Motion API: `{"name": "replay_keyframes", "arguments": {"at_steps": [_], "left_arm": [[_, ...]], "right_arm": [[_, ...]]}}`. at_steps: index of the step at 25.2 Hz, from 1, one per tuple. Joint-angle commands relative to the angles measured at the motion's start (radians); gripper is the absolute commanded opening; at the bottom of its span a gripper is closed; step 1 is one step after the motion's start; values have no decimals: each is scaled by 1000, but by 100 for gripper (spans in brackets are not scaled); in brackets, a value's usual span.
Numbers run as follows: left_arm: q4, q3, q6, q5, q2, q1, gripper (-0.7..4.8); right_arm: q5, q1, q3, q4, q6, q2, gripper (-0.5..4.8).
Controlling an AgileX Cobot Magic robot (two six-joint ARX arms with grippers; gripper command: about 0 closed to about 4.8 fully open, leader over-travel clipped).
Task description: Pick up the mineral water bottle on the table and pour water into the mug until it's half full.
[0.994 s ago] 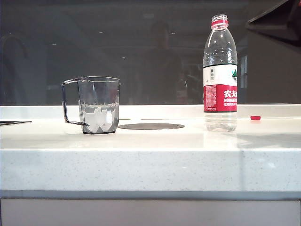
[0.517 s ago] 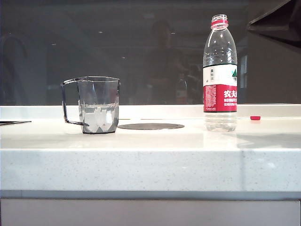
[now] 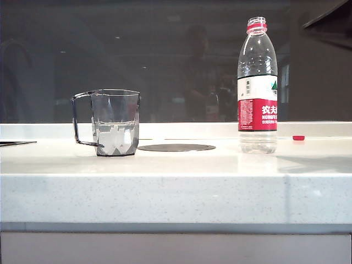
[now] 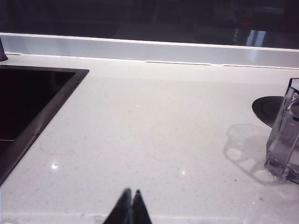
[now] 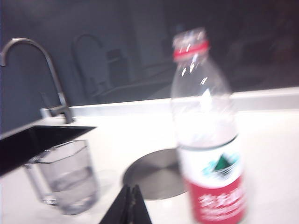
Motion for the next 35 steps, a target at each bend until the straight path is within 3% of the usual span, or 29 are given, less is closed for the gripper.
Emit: {"name": "replay_keyframes", "arguments": {"at_steps": [1,3,8,15,35], "left_arm": [[6,3,2,5,0,-2,-4],[6,3,2,5,0,-1,-4],[6,3,2,4,0,-2,-4],[6,3,2,5,0,-2,-4],[6,3,2,5,0,-2,-4]], "right_arm": [[23,-61,-6,-217,-137,-169,-9],[75,-149,-33,-345,-140,-325,-8],[74,-298,-53,-498,-141,-493,-9],[70,-437,-54,-620,-171,-633,-9],[68,-475,-53,-737,-171,-710,-8]]}}
